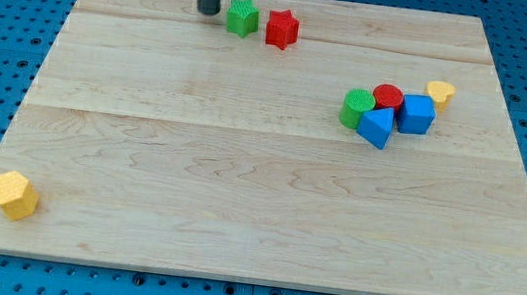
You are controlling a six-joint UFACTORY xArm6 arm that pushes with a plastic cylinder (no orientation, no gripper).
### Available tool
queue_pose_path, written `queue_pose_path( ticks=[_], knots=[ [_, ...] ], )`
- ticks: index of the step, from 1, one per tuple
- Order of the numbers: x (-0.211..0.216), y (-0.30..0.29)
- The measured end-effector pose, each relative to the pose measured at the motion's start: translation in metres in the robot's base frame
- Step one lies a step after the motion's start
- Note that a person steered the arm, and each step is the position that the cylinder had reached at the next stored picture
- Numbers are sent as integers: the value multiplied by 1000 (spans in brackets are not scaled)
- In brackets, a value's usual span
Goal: Place the yellow hexagon in between the green star and red star
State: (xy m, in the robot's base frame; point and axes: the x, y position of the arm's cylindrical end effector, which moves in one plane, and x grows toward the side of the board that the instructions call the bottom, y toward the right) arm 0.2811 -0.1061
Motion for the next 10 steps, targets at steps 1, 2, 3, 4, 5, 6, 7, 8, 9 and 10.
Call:
queue_pose_path(
  ticks=[1, 2, 3, 4, 5, 6, 7, 8, 9, 10],
  knots=[
    [131, 3],
    [235, -5],
    [241, -11],
    [252, -7],
    [281, -40],
    [334, -125],
    [329, -130],
    [271, -120],
    [262, -111],
    [293, -151]
  ],
)
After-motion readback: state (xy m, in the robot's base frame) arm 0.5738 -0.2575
